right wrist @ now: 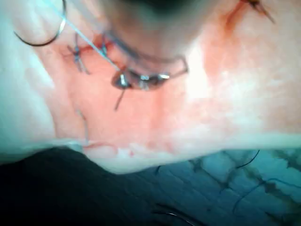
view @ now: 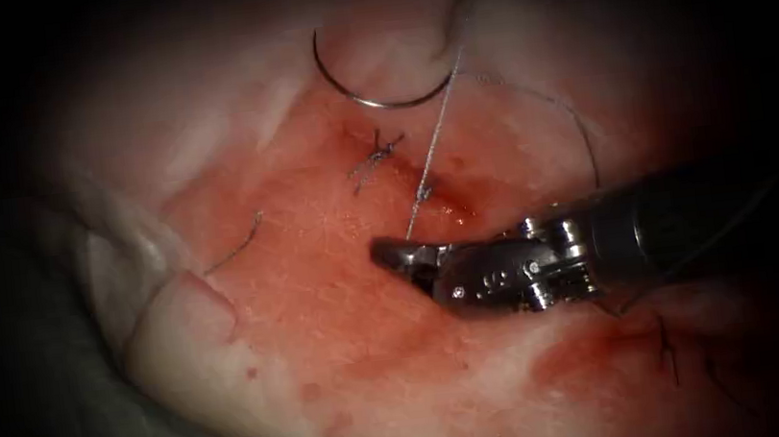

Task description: Wound Closure

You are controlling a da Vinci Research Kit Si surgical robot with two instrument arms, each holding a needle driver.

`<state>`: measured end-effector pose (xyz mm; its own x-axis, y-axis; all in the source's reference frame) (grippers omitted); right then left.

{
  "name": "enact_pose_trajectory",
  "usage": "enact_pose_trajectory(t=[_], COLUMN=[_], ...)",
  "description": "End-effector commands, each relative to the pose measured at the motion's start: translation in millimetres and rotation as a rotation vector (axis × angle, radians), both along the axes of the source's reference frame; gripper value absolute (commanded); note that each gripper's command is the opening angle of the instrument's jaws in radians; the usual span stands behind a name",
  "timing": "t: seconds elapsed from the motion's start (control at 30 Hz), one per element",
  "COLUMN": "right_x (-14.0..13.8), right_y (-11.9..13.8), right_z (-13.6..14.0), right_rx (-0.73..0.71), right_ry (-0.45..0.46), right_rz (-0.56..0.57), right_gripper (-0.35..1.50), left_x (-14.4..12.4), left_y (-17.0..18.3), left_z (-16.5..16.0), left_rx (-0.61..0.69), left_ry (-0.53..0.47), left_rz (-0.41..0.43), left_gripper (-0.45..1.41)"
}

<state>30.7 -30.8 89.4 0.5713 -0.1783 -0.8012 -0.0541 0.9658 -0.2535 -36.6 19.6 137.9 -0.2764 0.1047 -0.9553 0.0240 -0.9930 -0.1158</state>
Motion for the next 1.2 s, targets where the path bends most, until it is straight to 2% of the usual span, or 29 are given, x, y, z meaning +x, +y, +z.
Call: enact_pose_trajectory(t=[0.03,0.17,0.37,0.4,0.43,0.5,0.53,0.57,0.63,0.93,1.03,1.2], right_x=[0.5,0.5,-0.1,-0.4,-0.7,-1.2,-1.4,-1.7,-2.2,-5.8,-6.8,-7.5], right_y=[-1.1,-1.0,1.4,1.9,2.3,2.8,2.8,2.9,3.0,2.2,2.7,5.1], right_z=[0.7,0.7,-1.1,-1.6,-2.2,-3.2,-3.6,-4.3,-5.4,-10.9,-11.5,-11.1], right_rx=[0.006,0.011,0.07,0.099,0.137,0.164,0.192,0.231,0.283,0.332,0.432,0.527], right_ry=[-0.004,-0.003,0.038,0.056,0.076,0.109,0.127,0.148,0.176,0.239,0.292,0.323], right_rz=[-0.008,-0.004,-0.011,-0.009,0.023,0.061,0.094,0.134,0.168,0.126,0.196,0.342], right_gripper=[-0.35,-0.35,-0.35,-0.18,0.27,0.88,1.1,1.28,1.4,1.25,1.2,1.21], left_x=[-0.6,-1.1,-0.6,-0.3,0.0,0.9,1.5,2.0,3.1,6.2,6.6,6.8], left_y=[0.4,0.4,-0.6,-0.8,-1.1,-1.6,-2.2,-2.6,-3.8,-8.8,-9.7,-10.9], left_z=[0.6,1.2,0.7,0.4,0.0,-1.0,-1.7,-2.3,-3.7,-10.2,-12.2,-16.8], left_rx=[-0.003,-0.007,-0.007,-0.006,-0.004,-0.004,-0.013,-0.014,-0.01,0.028,0.034,0.039], left_ry=[0.002,0.004,-0.007,-0.013,-0.018,-0.045,-0.064,-0.074,-0.092,-0.123,-0.134,-0.151], left_rz=[-0.005,-0.002,0.015,0.02,0.026,0.024,0.015,0.009,0.01,0.022,0.025,0.023], left_gripper=[-0.45,-0.45,-0.45,-0.45,-0.45,-0.45,-0.45,-0.45,-0.45,-0.45,-0.45,-0.45])
